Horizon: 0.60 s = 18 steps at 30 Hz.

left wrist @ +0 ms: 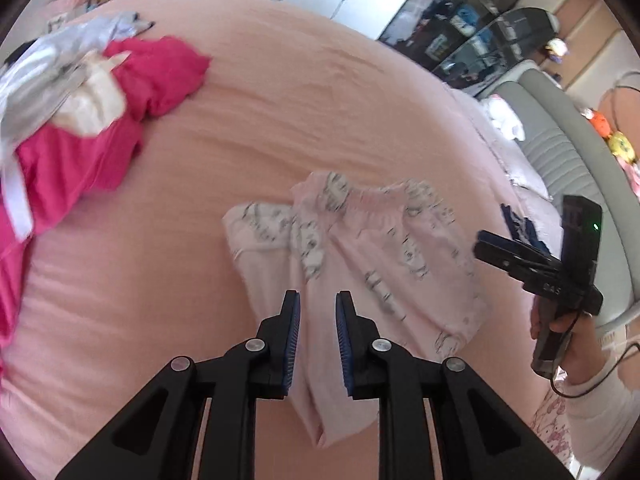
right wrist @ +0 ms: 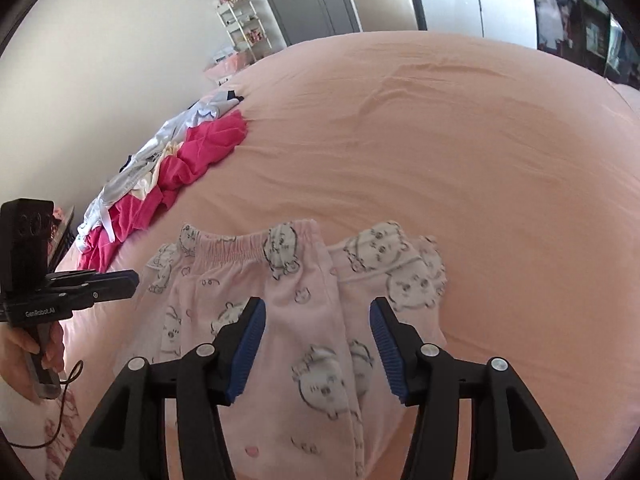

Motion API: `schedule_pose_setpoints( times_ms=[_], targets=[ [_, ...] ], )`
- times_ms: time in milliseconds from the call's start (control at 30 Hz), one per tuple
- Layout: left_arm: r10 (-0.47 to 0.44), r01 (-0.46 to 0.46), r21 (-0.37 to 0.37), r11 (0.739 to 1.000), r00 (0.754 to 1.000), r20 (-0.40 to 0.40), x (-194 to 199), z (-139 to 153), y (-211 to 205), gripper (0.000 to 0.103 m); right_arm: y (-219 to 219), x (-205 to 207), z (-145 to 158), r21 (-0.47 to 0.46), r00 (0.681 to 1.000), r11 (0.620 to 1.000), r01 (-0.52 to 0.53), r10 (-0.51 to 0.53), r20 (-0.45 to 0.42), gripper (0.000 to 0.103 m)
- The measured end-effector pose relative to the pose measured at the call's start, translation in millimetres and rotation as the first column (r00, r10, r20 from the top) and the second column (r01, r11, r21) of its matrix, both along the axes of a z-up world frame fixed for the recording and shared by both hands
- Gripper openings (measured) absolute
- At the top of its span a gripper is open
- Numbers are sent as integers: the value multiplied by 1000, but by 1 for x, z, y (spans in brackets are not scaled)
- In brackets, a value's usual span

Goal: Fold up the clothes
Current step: 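Release the pants with the left gripper and move both grippers over them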

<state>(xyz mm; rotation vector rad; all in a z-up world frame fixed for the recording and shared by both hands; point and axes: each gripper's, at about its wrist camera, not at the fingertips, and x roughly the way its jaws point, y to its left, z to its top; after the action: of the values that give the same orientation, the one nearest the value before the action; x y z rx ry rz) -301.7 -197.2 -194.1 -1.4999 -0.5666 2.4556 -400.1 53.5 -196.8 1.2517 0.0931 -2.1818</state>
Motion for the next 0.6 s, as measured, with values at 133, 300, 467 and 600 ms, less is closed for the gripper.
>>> schedule_pose_setpoints(
  times_ms=[133,300,467,600],
  targets=[
    [98,-111,120,987,989,114,31,-26,-5,18,40,23,-22,2,993,997,73,-73,92,70],
    [186,-194,138,971,980,70,28,-30,-6,25,60,7,-31,-83,976,984,160,-145,165,70],
    [194,-197,136,971,980,33,1,-34,0,60,47,-23,-35,-114,964,978,176,-148,223,78],
    [138,-139,132,981,990,19,-15,-35,20,46,16,-12,-37,-208,956,975,72,-8,294,46]
  ],
)
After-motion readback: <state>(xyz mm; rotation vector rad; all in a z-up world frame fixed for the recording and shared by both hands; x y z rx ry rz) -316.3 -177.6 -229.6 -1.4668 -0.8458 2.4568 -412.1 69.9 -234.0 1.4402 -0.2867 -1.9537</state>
